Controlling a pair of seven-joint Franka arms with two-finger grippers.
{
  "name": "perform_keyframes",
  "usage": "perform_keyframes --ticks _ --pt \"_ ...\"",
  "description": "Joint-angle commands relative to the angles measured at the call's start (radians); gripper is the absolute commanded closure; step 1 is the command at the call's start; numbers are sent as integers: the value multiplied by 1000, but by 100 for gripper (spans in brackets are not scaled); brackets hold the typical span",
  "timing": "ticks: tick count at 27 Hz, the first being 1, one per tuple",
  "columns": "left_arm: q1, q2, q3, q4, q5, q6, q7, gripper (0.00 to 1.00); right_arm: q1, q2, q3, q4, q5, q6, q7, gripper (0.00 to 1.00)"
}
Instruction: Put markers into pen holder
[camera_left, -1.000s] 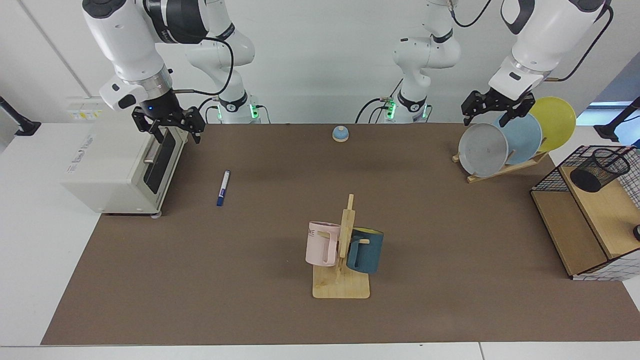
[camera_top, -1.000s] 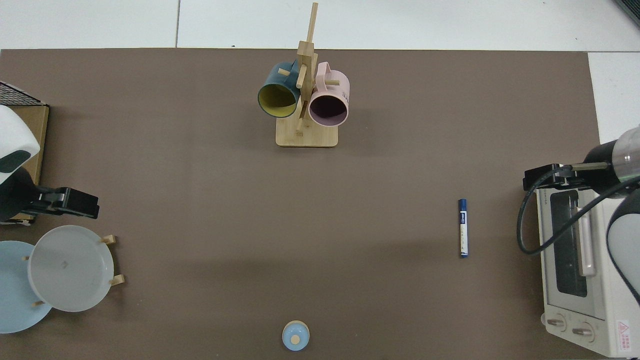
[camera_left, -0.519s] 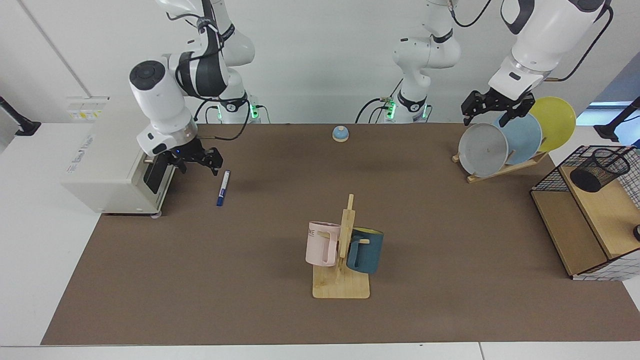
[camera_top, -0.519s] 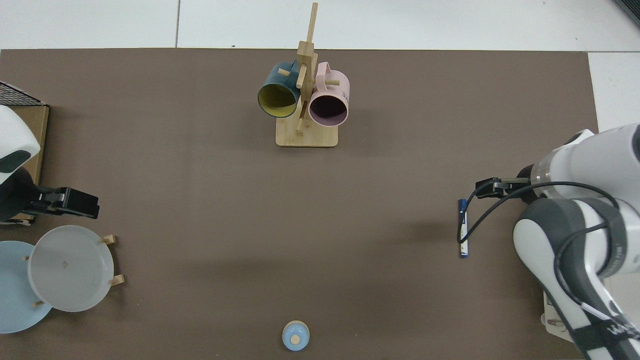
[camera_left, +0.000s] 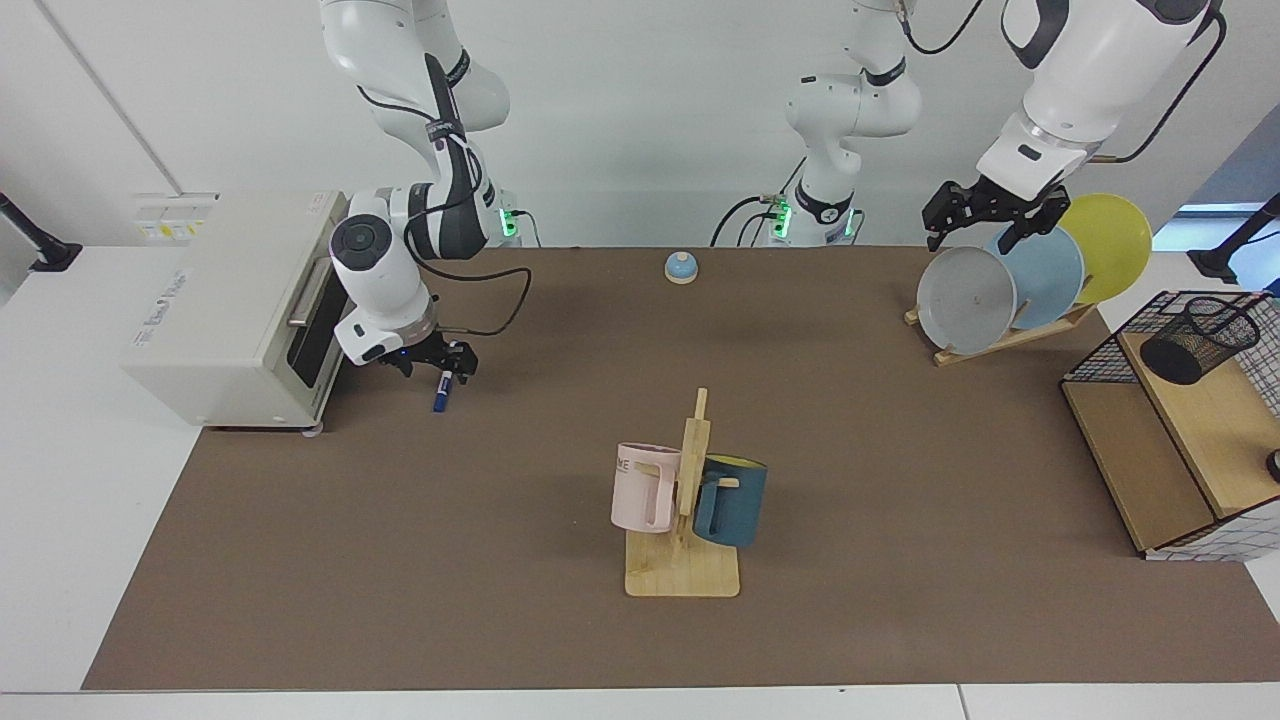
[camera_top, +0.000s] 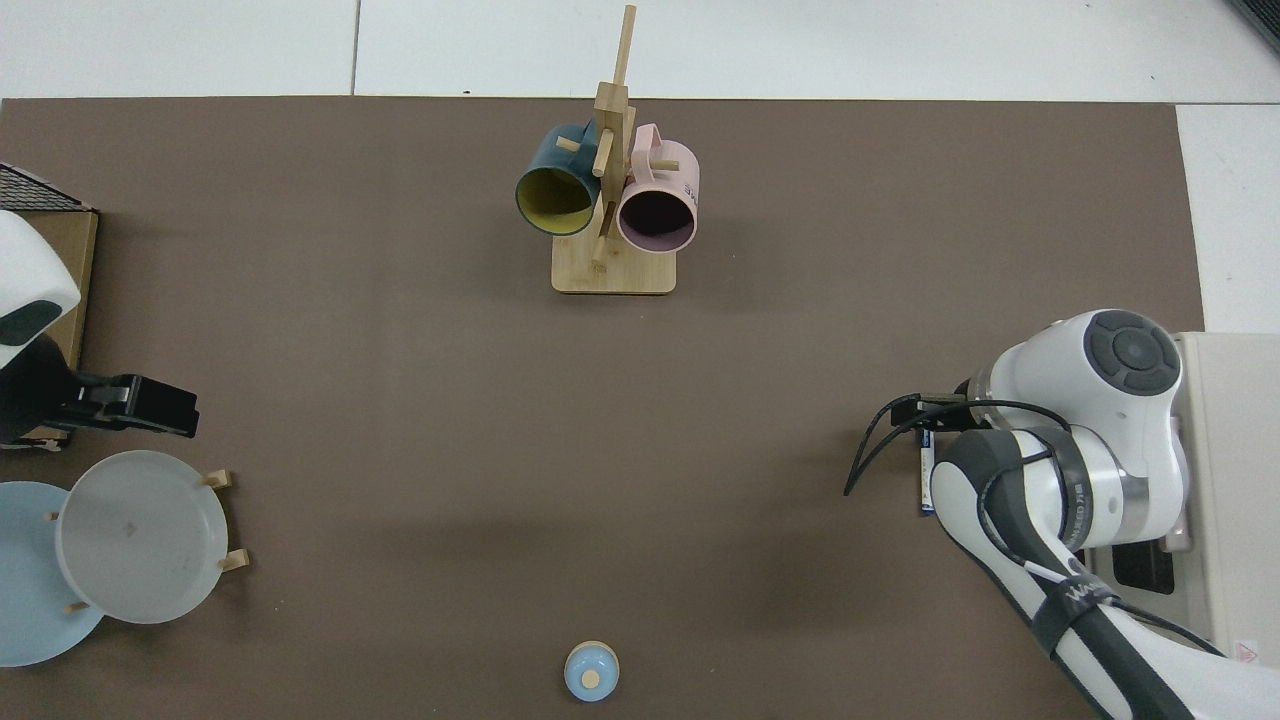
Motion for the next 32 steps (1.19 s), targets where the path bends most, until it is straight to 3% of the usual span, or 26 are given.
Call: perform_keyframes --ticks 1,8,9,15,20,22,23,29,32 --pt "6 -6 -6 2 -1 -6 -6 0 -25 17 5 -64 -11 97 19 0" --pt "8 -6 -6 2 -1 -6 -6 0 -34 24 7 -68 -11 108 24 1" --pt "6 -6 -4 2 -1 -6 -6 0 -34 24 5 -68 -11 108 23 5" --pt "6 -6 -6 2 -1 -6 -6 0 -32 24 7 -67 -11 103 18 46" --pt "8 -6 -6 2 -1 -6 -6 0 -32 26 7 -62 -11 101 12 69" --pt "6 -6 -6 2 -1 -6 -6 0 -31 26 7 -59 -11 97 7 96" --pt "6 -6 -6 2 -1 -6 -6 0 -25 28 7 -57 -11 91 9 100" --pt "6 -6 -6 2 -1 -6 -6 0 -29 34 7 -35 -8 65 16 100" --pt "6 -6 -6 2 -1 -6 -6 0 -31 37 7 5 51 20 33 100"
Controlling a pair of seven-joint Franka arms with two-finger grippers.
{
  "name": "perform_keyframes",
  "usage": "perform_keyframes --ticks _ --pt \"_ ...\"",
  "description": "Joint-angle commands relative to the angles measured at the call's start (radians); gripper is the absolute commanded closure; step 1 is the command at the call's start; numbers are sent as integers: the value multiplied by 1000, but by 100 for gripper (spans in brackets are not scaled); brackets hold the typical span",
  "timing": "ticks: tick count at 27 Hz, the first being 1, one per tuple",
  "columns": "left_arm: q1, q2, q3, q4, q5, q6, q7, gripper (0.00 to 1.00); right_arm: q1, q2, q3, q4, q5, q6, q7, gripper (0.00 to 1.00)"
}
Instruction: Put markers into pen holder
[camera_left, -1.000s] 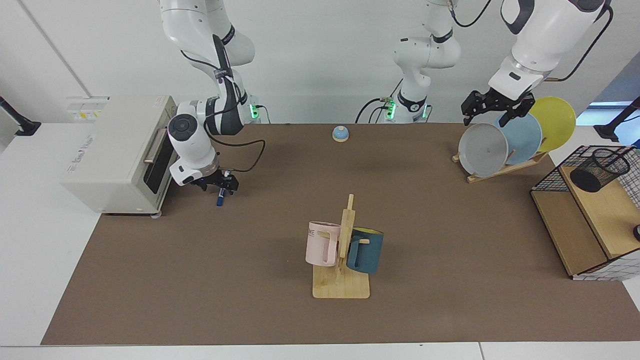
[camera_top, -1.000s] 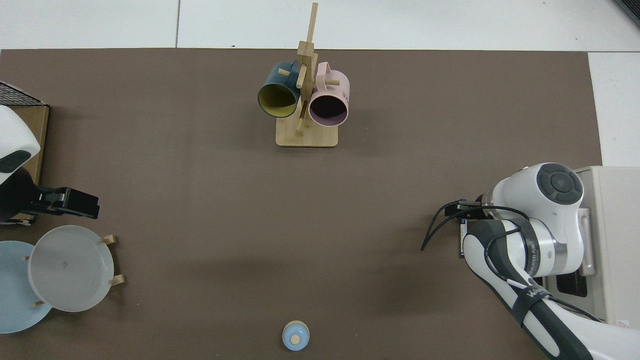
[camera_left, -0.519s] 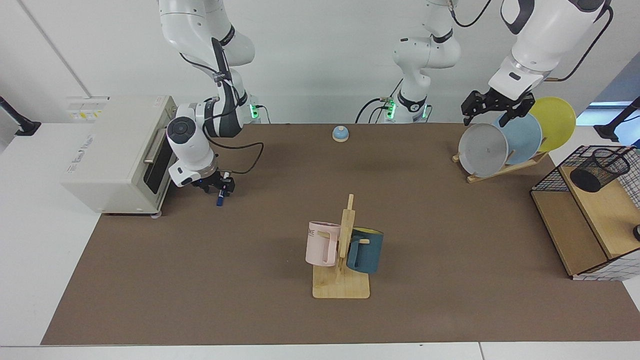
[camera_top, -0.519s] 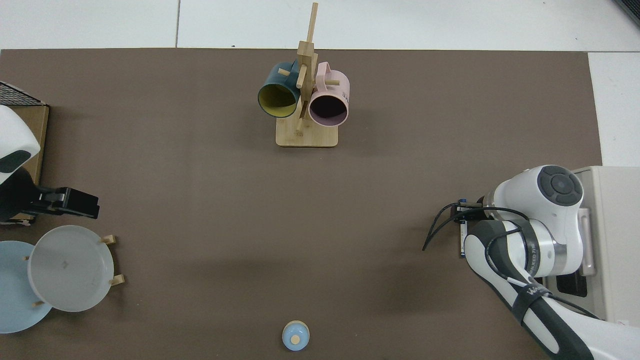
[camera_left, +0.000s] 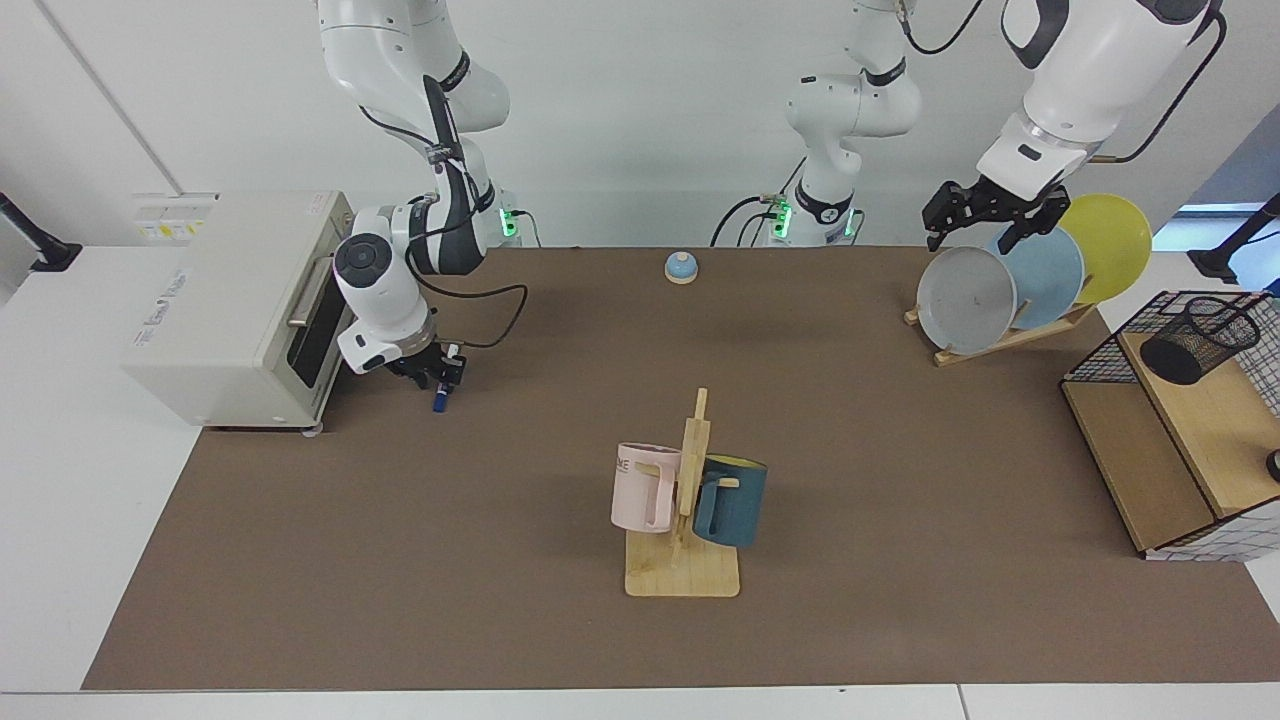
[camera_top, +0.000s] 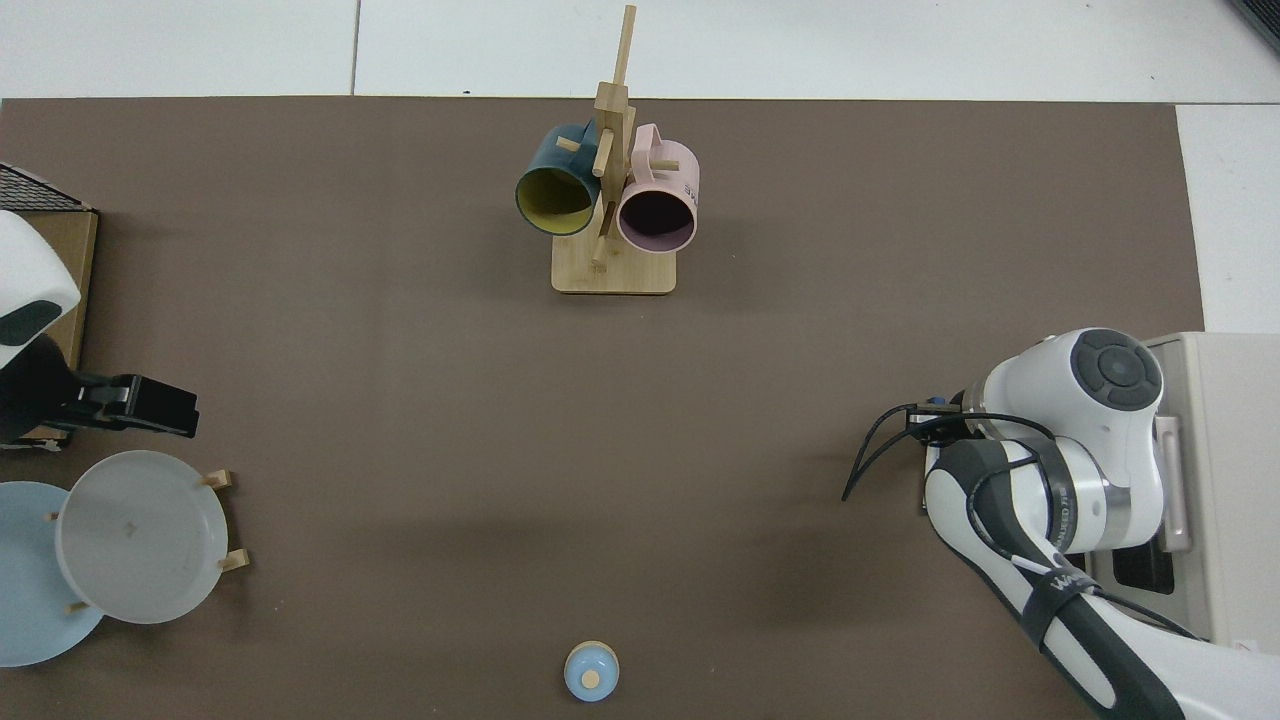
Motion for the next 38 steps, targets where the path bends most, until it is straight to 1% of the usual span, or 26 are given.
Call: perform_keyframes --ticks 1,3,4,7,10,13,17,19,20,22,25,27,30,33,36,38 --pt "6 -6 -6 2 -1 -6 -6 0 -10 9 5 70 88 -74 45 100" --pt "6 -6 -6 2 -1 -6 -6 0 -4 12 5 104 144 -111 71 100" --pt "6 -6 -6 2 -1 -6 -6 0 -2 12 5 119 160 -126 89 100" --pt "9 -6 0 7 5 -4 3 0 6 12 7 173 168 -189 172 100" --pt "17 -6 -3 19 19 -3 21 0 42 11 5 245 178 -263 255 100" --pt "13 -6 -6 13 5 42 107 0 56 11 7 323 218 -343 319 100" --pt "5 -6 -21 8 -20 54 213 0 55 12 5 420 309 -439 358 100" --pt "-4 -6 -24 7 -36 59 242 0 52 22 5 469 352 -485 385 100" --pt "-18 -6 -26 7 -40 65 268 0 50 25 5 492 368 -502 404 100" --pt "-52 -6 -27 7 -41 68 317 0 50 26 5 503 399 -527 451 100" --pt "-79 -4 -32 8 -47 79 375 0 64 23 10 506 462 -533 555 100" --pt "-99 -4 -41 7 -64 96 421 0 93 26 11 515 506 -530 620 100" --pt "-139 -3 -55 8 -69 120 493 0 128 35 11 537 582 -513 718 100" --pt "-176 -4 -61 4 -72 120 510 0 150 48 11 560 669 -489 835 100" --pt "-190 -6 -61 -10 -87 116 556 0 173 49 11 563 741 -469 904 100" --pt "-190 -4 -61 -24 -125 123 611 0 194 49 11 563 784 -441 950 100"
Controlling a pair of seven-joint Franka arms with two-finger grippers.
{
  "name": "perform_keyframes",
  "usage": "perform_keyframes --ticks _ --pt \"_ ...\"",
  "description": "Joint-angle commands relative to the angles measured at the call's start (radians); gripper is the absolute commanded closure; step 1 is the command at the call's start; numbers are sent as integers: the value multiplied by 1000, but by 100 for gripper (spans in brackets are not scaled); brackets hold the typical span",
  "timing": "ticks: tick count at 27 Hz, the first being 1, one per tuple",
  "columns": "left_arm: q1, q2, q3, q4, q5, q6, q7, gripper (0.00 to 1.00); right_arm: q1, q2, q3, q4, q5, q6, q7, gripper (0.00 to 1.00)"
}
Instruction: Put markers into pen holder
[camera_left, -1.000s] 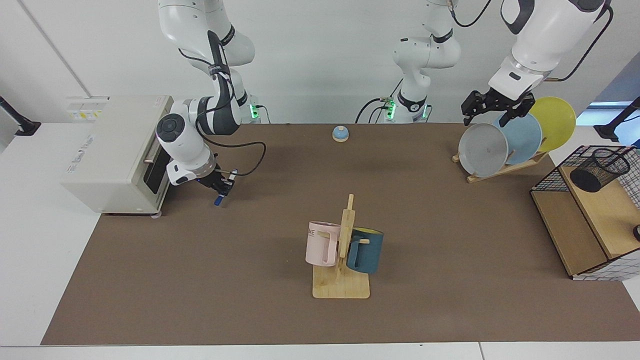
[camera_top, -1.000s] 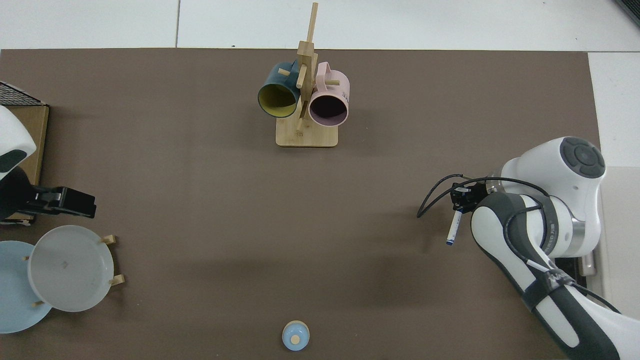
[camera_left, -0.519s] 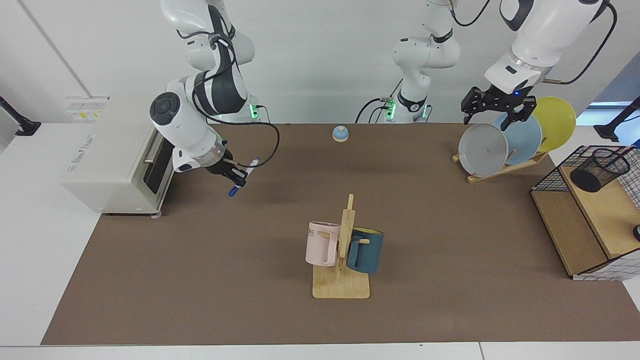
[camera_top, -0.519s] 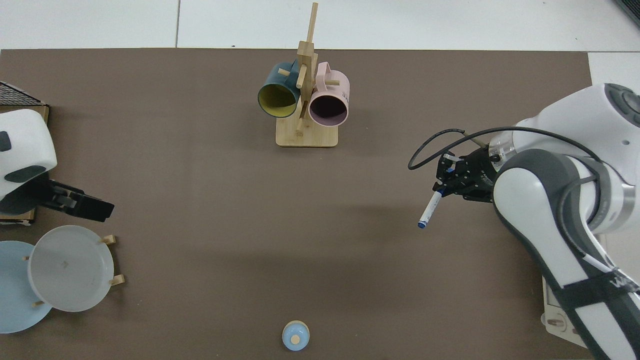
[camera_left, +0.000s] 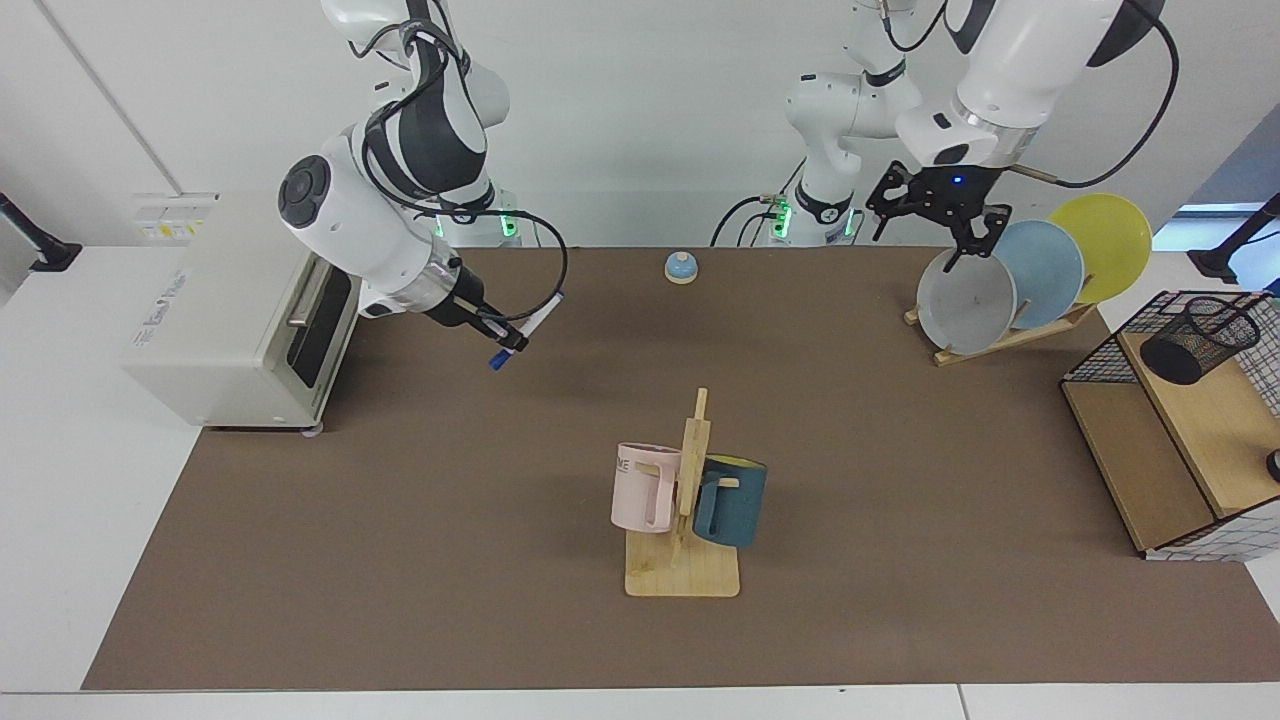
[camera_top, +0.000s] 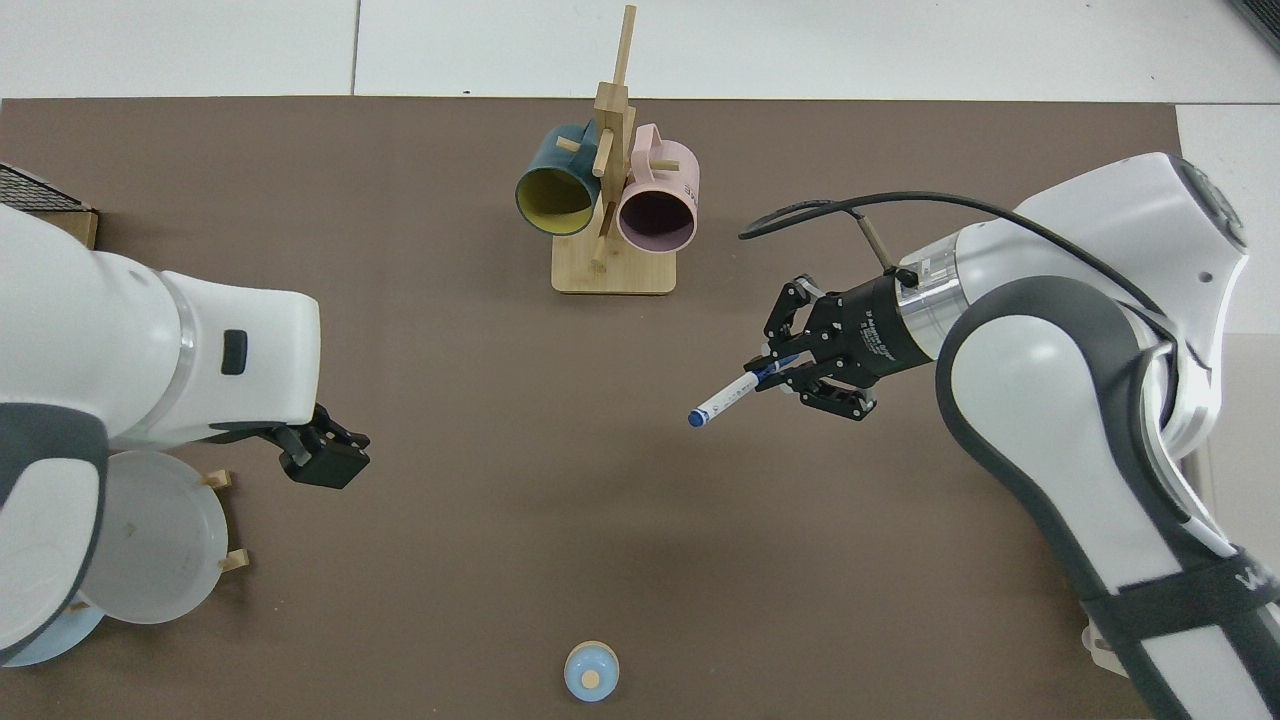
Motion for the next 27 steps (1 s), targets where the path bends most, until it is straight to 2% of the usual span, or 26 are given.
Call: perform_keyframes --ticks 1,8,15,18,21,27 --pt "-15 -4 14 -33 -70 21 133 0 37 25 0 32 114 52 131 100" --pt "-36 -1 9 -80 -82 75 355 0 155 23 0 28 142 207 295 100" --pt "-39 -2 -4 -106 -90 132 679 0 200 22 0 26 211 262 382 100" --pt "-39 -2 -5 -108 -90 135 734 0 201 22 0 26 216 264 403 100" --pt "-39 2 -6 -108 -90 159 771 0 221 22 0 25 252 293 447 100" --pt "-55 13 -17 -97 -98 198 739 0 266 22 0 23 259 350 550 100"
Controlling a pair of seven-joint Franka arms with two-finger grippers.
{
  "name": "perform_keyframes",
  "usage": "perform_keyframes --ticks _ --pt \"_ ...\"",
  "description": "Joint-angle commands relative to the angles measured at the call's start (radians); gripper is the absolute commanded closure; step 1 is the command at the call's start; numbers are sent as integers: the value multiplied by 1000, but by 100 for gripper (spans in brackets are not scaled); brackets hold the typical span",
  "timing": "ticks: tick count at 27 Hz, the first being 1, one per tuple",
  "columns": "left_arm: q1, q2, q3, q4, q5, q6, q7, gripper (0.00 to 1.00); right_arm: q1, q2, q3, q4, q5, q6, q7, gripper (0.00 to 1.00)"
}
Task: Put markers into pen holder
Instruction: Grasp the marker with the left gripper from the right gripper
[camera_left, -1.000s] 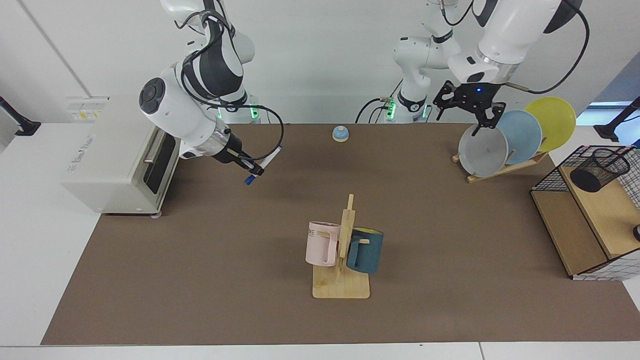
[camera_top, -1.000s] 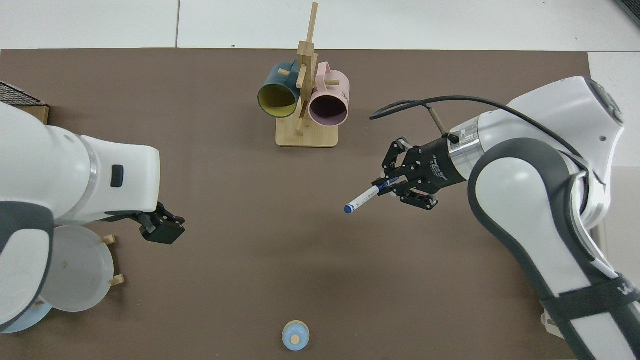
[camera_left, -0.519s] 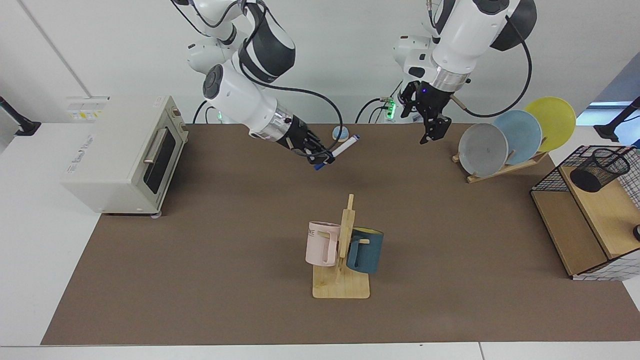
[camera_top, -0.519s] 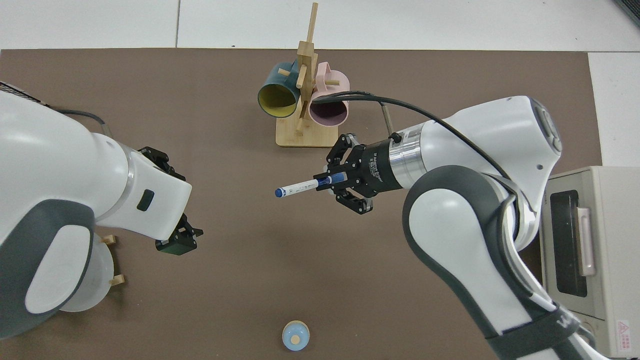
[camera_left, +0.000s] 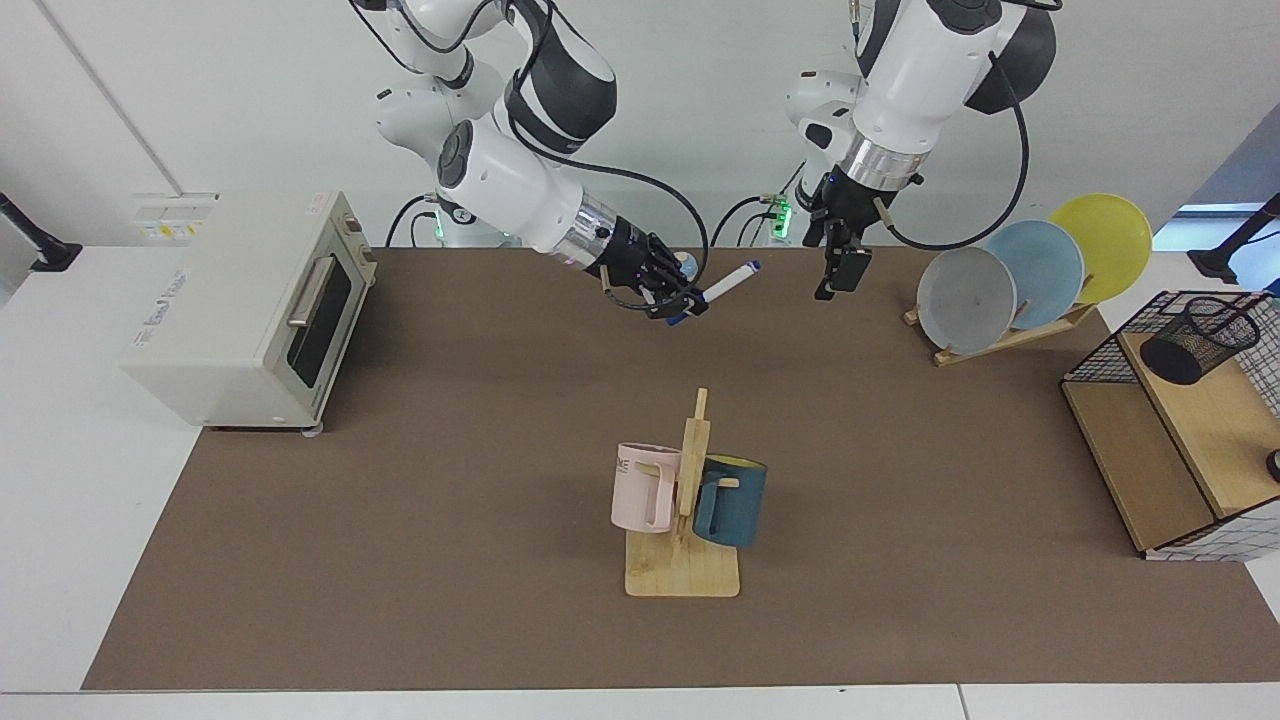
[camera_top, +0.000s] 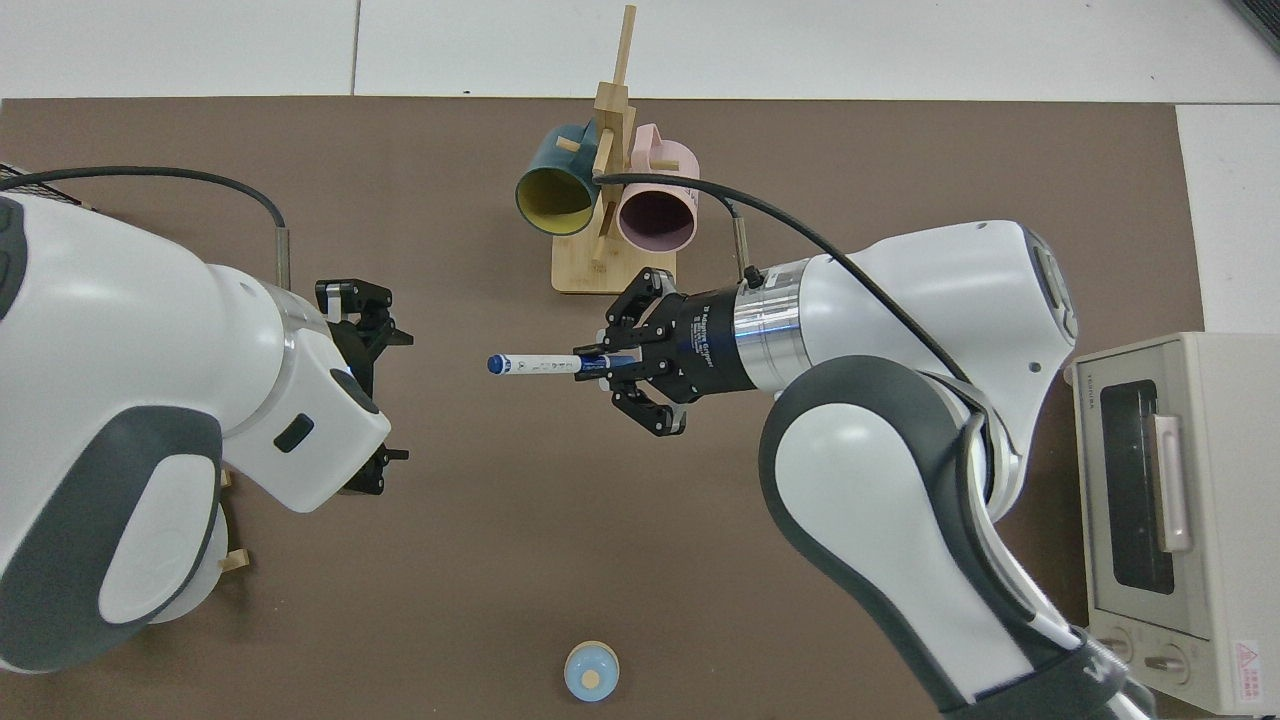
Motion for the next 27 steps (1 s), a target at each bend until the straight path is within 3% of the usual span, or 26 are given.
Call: perform_keyframes --ticks 1,6,21,24,26,27 --pt "-30 -2 -2 -12 -25 57 -20 0 40 11 -3 12 21 56 105 100" --pt "-45 3 -6 -9 -25 110 -52 0 42 12 -3 10 10 71 241 100" --pt "-67 31 -40 17 -16 130 -69 2 82 24 -3 9 1 118 246 100" --pt "-70 32 -42 15 -20 114 -78 19 83 24 -3 7 1 119 243 100" --pt "-73 32 -43 15 -20 106 -77 38 83 24 -3 9 1 119 241 100" --pt "-73 32 -43 17 -22 101 -78 54 83 24 -3 7 -1 119 241 100"
